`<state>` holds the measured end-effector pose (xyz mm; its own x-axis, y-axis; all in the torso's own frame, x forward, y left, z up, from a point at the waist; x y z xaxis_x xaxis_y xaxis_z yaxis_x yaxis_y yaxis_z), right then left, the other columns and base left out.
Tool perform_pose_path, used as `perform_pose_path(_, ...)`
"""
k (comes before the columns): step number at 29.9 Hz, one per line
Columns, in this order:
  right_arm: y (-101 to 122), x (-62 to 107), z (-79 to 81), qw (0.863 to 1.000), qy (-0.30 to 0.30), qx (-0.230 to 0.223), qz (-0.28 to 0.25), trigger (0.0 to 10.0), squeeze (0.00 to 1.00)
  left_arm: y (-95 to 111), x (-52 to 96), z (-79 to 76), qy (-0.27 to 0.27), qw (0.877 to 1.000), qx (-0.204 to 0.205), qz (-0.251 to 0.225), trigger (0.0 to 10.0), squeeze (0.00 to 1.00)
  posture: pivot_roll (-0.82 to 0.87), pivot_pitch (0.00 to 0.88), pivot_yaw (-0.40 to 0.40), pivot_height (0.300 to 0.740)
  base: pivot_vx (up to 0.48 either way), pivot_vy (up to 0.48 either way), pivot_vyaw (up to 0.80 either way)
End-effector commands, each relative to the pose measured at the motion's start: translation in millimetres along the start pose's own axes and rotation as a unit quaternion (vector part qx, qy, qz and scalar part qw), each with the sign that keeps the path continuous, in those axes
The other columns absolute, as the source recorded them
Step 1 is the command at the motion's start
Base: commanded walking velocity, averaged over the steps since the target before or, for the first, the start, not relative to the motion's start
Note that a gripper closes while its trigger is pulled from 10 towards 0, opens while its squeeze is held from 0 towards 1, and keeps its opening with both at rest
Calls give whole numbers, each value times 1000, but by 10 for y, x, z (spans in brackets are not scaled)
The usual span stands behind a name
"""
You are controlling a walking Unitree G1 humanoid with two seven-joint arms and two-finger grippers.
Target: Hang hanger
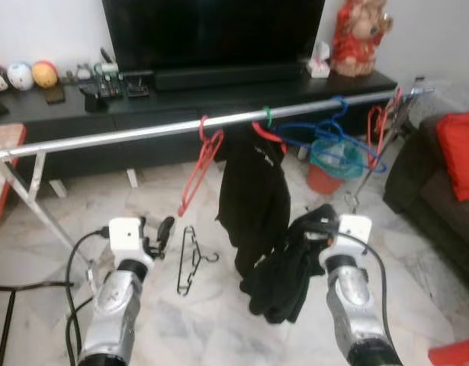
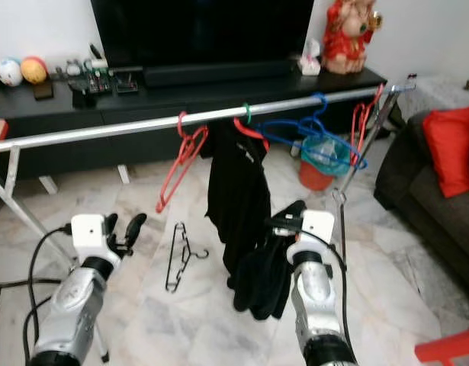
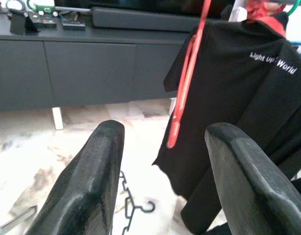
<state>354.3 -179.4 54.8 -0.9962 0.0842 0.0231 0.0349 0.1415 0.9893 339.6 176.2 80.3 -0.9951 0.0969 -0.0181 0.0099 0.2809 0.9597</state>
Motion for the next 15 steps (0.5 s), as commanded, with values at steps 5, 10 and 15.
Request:
perform_pose_path(5, 101, -29, -31, 1000, -7, -2, -20, 10000, 0, 7, -5, -55, -8, 1000, 6, 0, 10000, 0, -6, 3, -1, 740, 0, 399, 0)
perform_pose_path(10, 97, -25, -31, 1000, -8, -2, -20, 10000, 0, 38, -4, -97, -18, 1000, 5, -8, 10000, 0, -8, 4, 0, 740, 0, 51, 0)
perform_pose_path(15, 96, -24, -28, 1000, -8, -4, -20, 10000, 0, 77, -10, -153, -30, 999, 7, -14, 10000, 0, -3, 6, -1, 740, 0, 0, 0)
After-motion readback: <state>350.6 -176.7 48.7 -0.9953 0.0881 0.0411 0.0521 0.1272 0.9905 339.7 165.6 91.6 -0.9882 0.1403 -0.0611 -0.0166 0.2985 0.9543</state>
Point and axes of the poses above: a point about 5 cm out from each wrist's last joint towards the gripper, its own x axis pointing back from the gripper into the wrist, its own y axis along the axis of the wrist's last joint, z = x × y, the point moved 5 cm from there along -x, pointing out of the wrist towards the gripper, and after that the axes turned 11 degrees about x, right-handed, at the moved point
